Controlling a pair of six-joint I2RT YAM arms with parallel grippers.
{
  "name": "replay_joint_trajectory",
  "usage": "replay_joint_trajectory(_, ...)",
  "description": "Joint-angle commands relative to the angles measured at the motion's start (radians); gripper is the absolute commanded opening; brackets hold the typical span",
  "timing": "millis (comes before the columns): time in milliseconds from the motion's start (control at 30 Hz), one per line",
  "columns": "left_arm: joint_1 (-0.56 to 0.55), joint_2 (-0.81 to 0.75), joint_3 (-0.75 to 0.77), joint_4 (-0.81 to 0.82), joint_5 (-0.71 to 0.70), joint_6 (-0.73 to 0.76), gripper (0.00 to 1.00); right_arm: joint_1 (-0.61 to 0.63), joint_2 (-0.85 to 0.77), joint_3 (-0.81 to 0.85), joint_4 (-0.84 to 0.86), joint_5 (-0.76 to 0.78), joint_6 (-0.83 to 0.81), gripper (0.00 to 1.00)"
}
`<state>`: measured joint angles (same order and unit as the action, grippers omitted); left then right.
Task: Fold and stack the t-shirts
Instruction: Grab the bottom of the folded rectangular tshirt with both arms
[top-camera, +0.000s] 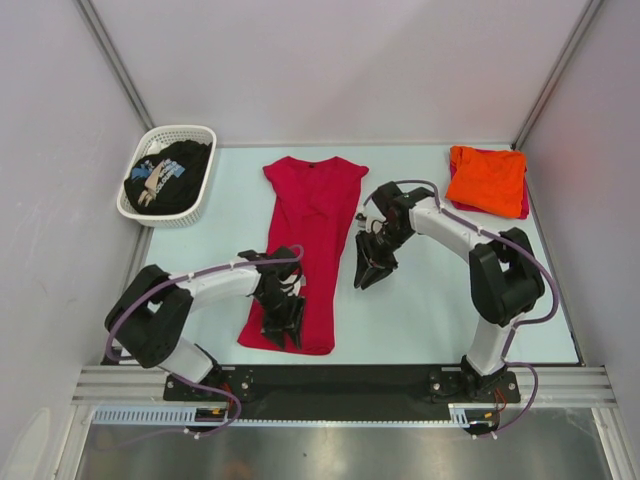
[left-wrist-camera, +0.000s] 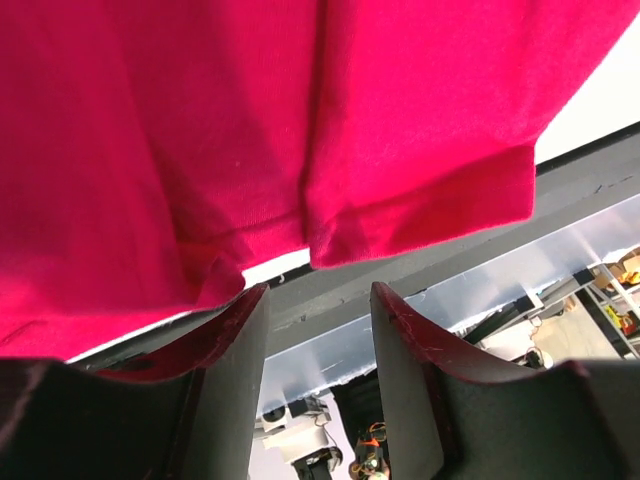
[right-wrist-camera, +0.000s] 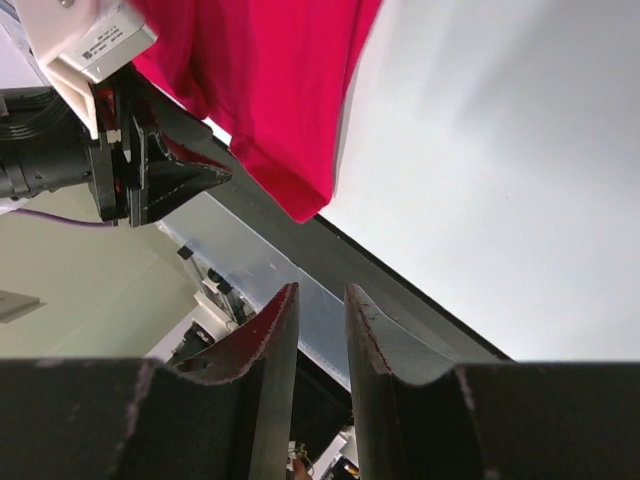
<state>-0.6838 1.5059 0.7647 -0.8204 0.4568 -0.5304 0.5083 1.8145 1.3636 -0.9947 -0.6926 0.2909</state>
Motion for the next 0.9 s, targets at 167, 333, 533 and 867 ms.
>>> replay_joint_trajectory(167,-0.013,0.082,0.048,0.059,0.031,0.027,0.53,-0.020,-0.073,-0.032,-0.024,-0.015,-0.030,0.31)
replay_joint_trajectory(333,-0.022,0.131,0.068,0.079,0.045,0.033,0.45,-0.034,-0.086,-0.037,-0.030,-0.016,-0.036,0.30)
replay_joint_trajectory(533,-0.034,0.149,0.110,0.083,0.052,0.026,0.00,-0.048,-0.096,-0.046,-0.039,-0.019,-0.047,0.30)
replay_joint_trajectory(867,-0.037,0.040,0.186,-0.052,-0.013,0.006,0.00,-0.051,-0.077,-0.037,-0.038,-0.039,-0.053,0.30)
